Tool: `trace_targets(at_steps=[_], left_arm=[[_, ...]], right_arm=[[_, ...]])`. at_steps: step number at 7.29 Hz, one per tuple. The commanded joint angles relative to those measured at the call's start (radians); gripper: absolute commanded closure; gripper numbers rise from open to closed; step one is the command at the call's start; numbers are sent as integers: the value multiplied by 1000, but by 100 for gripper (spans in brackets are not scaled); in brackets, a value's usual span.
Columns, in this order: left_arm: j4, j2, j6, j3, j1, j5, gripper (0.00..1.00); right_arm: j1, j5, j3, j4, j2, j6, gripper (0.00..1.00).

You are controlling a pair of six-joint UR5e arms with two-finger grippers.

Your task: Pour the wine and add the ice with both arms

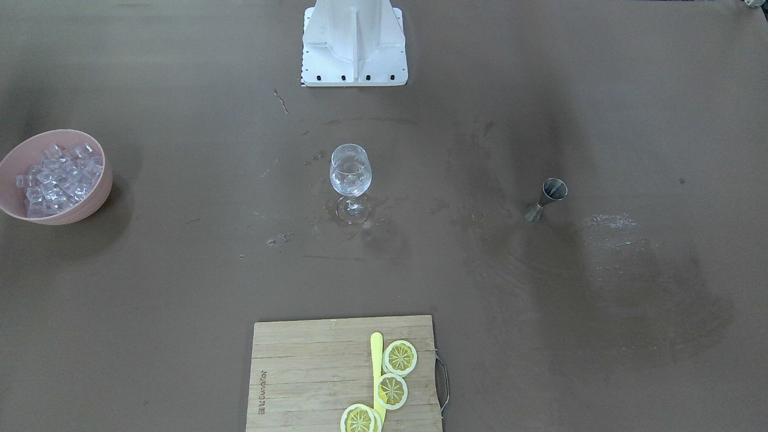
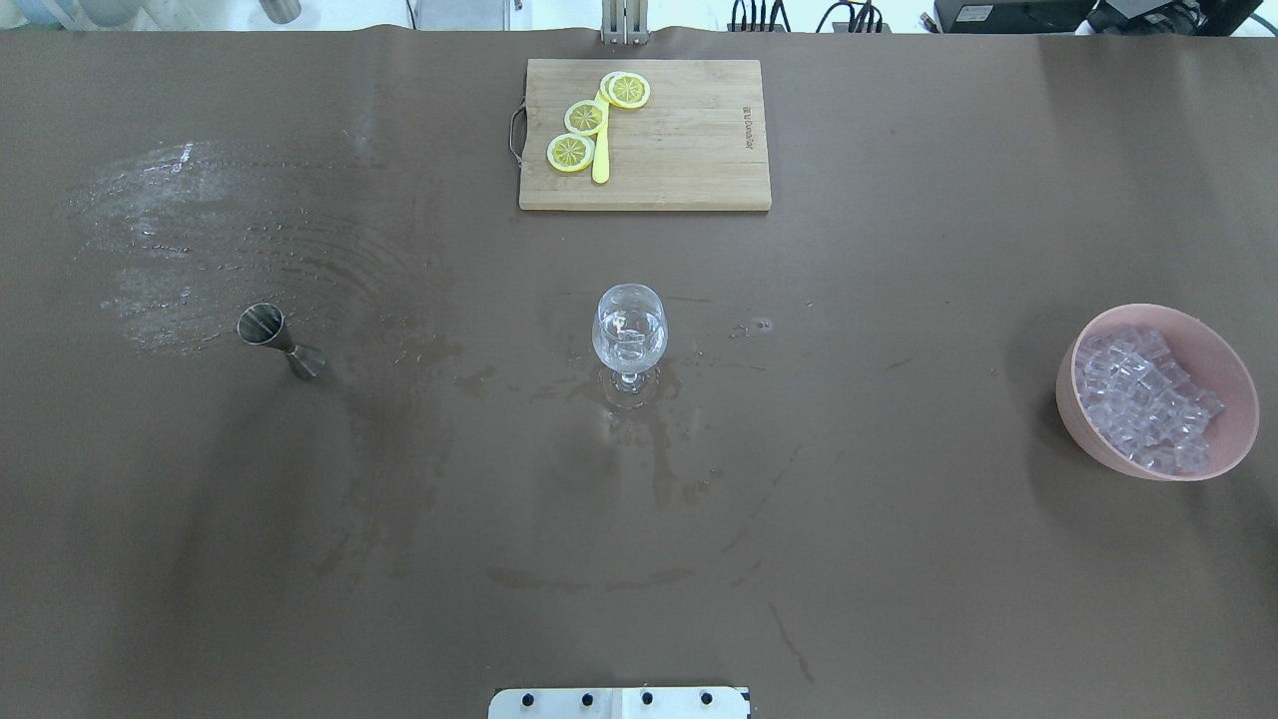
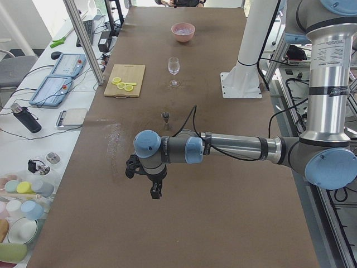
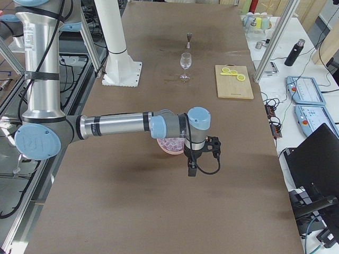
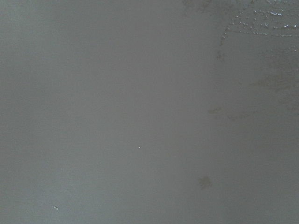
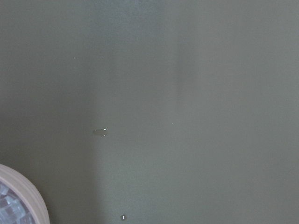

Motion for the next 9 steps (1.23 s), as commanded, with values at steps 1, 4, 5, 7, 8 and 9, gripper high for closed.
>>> trace_targets(at_steps=[1,4,5,7,8,9], left_arm=[[0,0,1,0,0,-1,2],[-15,0,1,0,0,-1,2],[-14,0,1,0,2,0,2],[-15,0,2,0,0,-1,2],[-15,0,2,2,0,-1,2],[-14,0,2,0,2,-1,2]], right_arm=[[1,11,1,8,-8,-6,0],[1,26,6,7,-1,-5,0],[1,85,4,8,-7,-8,0],[1,97,6,8,-8,-9,0],[1,95,6,8,-8,-9,0],[1,94,7,8,-8,-9,0]])
